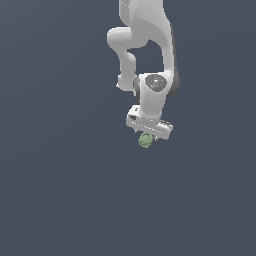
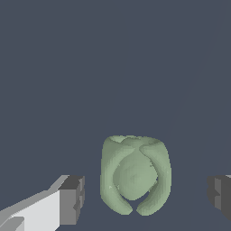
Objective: Pick up the object and move it to a goal position.
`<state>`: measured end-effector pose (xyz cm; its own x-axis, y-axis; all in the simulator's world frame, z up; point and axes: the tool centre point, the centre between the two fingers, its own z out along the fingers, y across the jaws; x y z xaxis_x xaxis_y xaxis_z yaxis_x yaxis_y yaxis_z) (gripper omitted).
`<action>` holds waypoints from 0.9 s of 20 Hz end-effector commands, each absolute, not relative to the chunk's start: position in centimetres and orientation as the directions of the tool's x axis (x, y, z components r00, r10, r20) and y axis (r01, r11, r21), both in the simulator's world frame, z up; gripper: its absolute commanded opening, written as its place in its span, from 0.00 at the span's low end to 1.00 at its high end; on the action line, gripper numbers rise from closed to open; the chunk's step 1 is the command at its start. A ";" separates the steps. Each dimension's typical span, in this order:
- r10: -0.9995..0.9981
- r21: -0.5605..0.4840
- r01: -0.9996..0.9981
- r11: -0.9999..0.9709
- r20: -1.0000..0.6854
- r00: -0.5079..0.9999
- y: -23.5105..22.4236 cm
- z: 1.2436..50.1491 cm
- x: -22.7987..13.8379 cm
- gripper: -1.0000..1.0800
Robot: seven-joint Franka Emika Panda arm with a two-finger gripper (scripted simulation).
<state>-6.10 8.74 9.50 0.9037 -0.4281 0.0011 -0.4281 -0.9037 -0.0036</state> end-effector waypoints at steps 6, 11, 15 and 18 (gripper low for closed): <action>-0.461 0.000 -0.461 -0.887 0.000 0.887 9.3 9.0 -6.9 0.96; -0.458 0.000 -0.458 -0.889 0.000 0.889 9.3 8.7 -6.9 0.96; -0.459 0.000 -0.459 -0.888 0.000 0.888 9.3 7.4 -6.9 0.96; -0.460 0.000 -0.460 -0.888 0.000 0.888 9.3 5.8 -7.0 0.96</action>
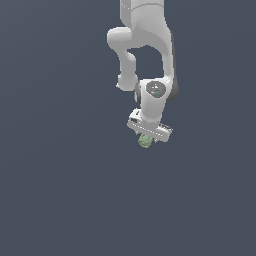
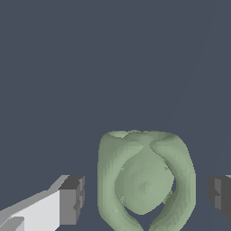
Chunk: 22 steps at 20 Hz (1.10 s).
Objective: Pick up the object and move it to a goal position.
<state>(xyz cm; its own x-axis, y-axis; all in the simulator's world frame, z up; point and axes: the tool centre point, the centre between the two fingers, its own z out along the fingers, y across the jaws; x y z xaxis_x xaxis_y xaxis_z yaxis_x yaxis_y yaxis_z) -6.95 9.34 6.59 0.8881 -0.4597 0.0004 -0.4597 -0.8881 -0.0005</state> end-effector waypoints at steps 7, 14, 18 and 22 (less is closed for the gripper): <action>-0.461 0.000 -0.461 -0.887 0.000 0.887 9.4 4.0 -7.0 0.96; -0.461 0.000 -0.461 -0.887 0.000 0.887 9.4 3.9 -7.0 0.00; -0.461 0.000 -0.461 -0.887 0.000 0.887 9.4 3.9 -7.0 0.00; -0.461 -0.001 -0.461 -0.887 0.001 0.887 9.2 4.2 -7.0 0.00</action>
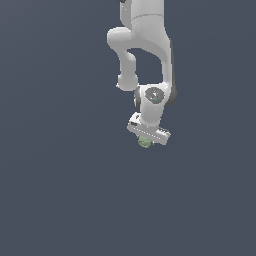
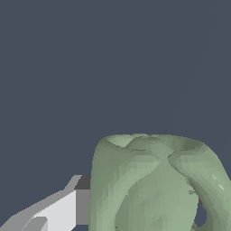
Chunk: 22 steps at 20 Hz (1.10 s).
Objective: Pick up the object and move it to a goal position.
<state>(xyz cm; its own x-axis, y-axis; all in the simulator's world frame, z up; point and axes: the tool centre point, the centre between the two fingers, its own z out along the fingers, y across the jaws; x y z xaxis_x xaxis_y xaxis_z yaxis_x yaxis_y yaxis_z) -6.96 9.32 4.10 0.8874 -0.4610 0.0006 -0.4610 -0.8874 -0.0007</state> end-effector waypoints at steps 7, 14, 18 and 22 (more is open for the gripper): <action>-0.461 -0.001 -0.461 -0.887 0.001 0.887 7.7 6.0 -7.5 0.00; -0.462 -0.002 -0.462 -0.887 0.000 0.887 4.4 10.0 -8.5 0.00; -0.462 -0.002 -0.462 -0.887 0.000 0.887 1.7 13.2 -9.4 0.00; -0.462 -0.003 -0.462 -0.887 -0.001 0.887 -1.4 16.8 -10.3 0.00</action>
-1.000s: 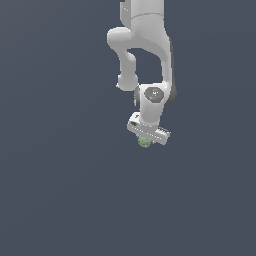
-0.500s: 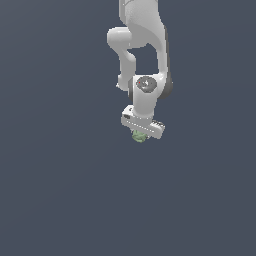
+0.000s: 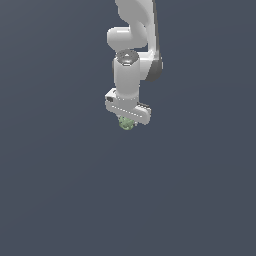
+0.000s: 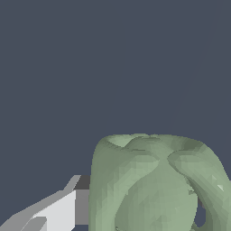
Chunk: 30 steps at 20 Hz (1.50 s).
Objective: Pick up the object and move it to a goal position.
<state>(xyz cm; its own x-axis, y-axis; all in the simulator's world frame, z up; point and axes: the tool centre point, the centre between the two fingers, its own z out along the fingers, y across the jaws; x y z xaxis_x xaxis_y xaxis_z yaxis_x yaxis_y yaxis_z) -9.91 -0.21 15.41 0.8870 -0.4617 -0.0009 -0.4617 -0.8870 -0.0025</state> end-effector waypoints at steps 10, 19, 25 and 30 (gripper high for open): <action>-0.463 -0.004 -0.463 -0.887 -0.002 0.887 -9.4 26.4 -12.6 0.00; -0.463 -0.002 -0.463 -0.886 -0.001 0.886 -16.0 34.4 -14.3 0.00; -0.462 -0.001 -0.462 -0.887 -0.001 0.887 -19.1 38.0 -14.9 0.00; -0.462 0.000 -0.462 -0.887 0.000 0.887 -20.5 39.8 -15.1 0.00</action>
